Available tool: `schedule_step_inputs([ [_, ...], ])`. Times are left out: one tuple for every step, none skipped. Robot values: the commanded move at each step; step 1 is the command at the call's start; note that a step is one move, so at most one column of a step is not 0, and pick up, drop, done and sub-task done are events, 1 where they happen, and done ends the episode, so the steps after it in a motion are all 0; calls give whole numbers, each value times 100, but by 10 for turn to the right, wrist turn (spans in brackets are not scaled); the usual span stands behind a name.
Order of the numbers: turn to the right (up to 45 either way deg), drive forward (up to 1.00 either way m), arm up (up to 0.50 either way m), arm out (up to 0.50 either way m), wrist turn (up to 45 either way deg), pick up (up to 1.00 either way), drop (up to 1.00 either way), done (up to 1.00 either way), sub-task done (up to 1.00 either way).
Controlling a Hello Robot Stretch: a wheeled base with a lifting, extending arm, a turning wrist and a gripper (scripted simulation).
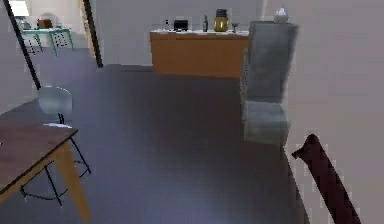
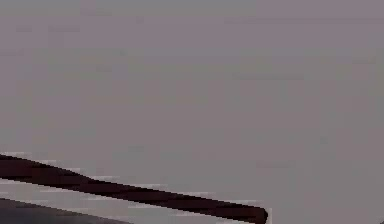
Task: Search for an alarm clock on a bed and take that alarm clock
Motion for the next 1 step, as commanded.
schedule_step_inputs([
  [0, 45, 0, 0, 0, 0, 0, 0, 0],
])
